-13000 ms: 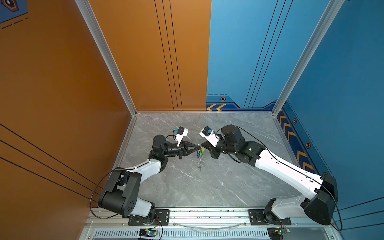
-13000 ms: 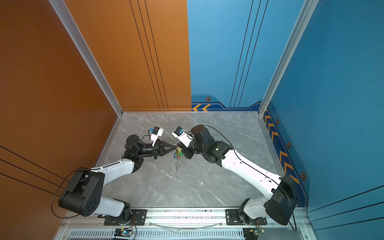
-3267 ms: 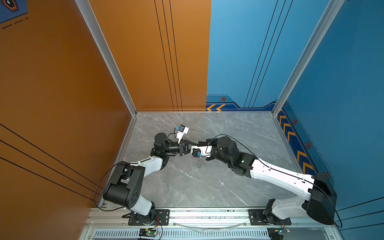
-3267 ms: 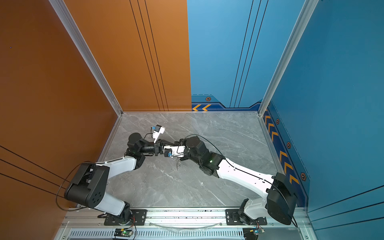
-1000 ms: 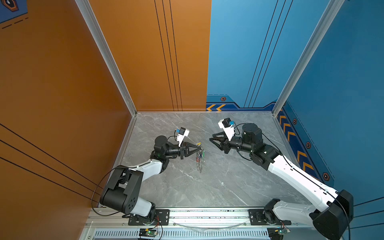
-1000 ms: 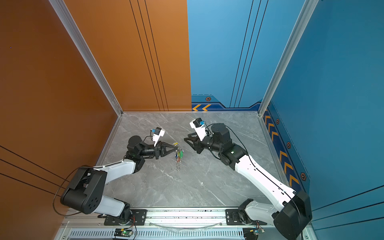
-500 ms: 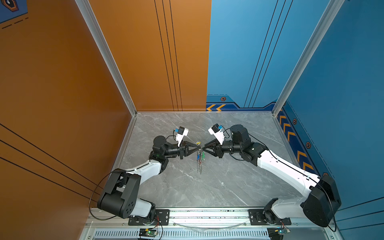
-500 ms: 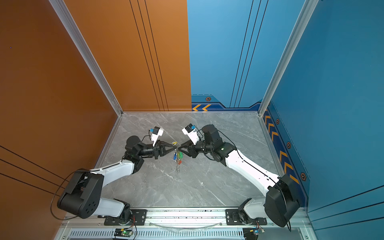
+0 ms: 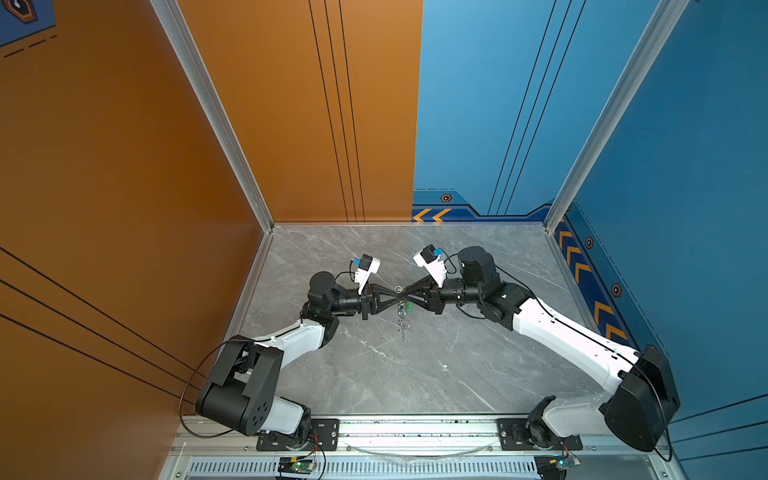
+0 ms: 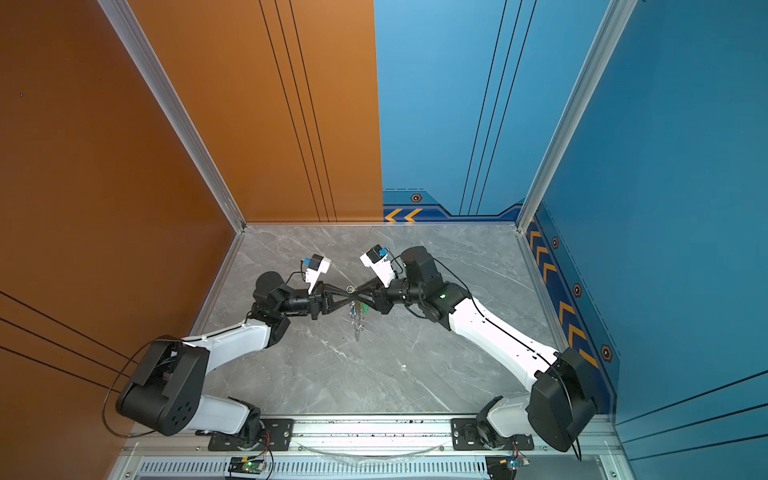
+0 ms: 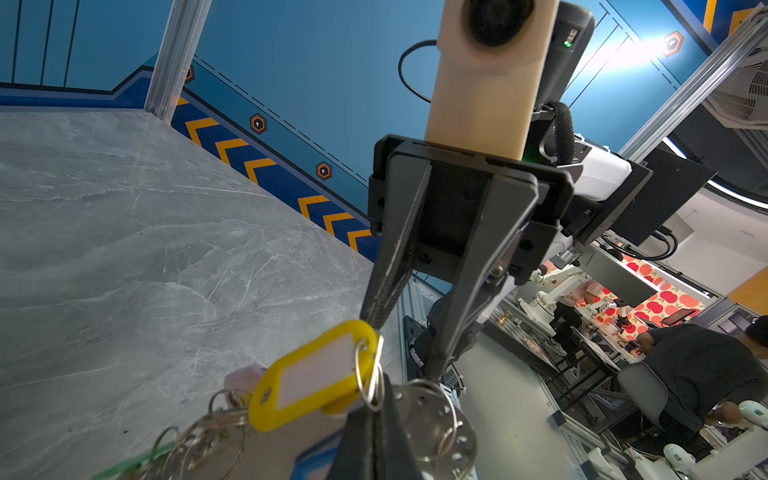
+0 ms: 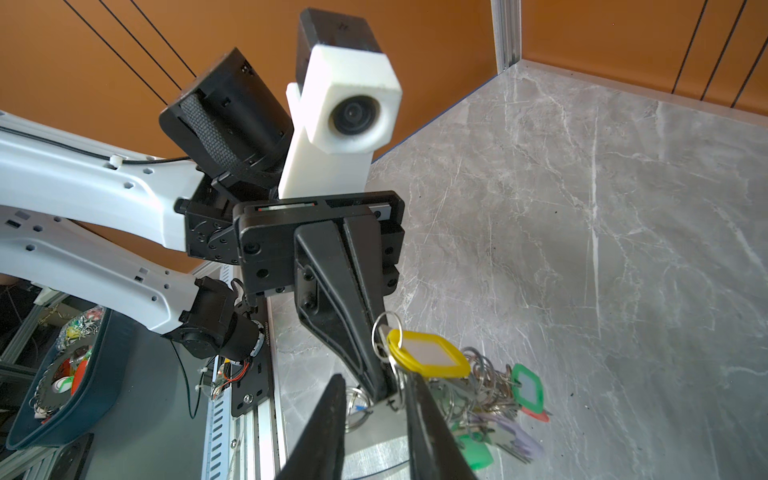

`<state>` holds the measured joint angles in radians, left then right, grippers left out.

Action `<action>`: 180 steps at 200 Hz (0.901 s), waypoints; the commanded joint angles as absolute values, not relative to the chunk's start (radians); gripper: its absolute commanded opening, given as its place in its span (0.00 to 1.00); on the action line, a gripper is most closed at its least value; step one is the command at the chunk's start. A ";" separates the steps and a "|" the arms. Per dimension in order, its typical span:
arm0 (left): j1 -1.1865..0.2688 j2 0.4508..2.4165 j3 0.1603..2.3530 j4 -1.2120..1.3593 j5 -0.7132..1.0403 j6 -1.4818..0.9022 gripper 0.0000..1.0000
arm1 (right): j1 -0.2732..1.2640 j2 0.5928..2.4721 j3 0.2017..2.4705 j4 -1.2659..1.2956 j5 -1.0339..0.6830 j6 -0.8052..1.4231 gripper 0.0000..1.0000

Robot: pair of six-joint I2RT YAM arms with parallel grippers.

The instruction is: Remove the keys from the keyring

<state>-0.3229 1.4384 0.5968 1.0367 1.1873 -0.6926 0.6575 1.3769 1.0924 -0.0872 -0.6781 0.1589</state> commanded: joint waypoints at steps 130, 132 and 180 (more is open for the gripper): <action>-0.317 1.425 0.609 1.068 1.182 -0.661 0.00 | 0.663 1.416 1.120 -0.139 -0.678 0.163 0.15; -0.317 1.425 0.610 1.067 1.182 -0.661 0.00 | 0.663 1.415 1.120 -0.139 -0.678 0.163 0.15; -0.317 1.428 0.613 1.068 1.172 -0.658 0.00 | 0.663 1.422 1.124 -0.141 -0.726 0.192 0.09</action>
<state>-0.3168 1.4384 0.5968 1.0199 1.1862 -0.6769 0.6579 1.4155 1.1053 -0.0982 -0.6849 0.1654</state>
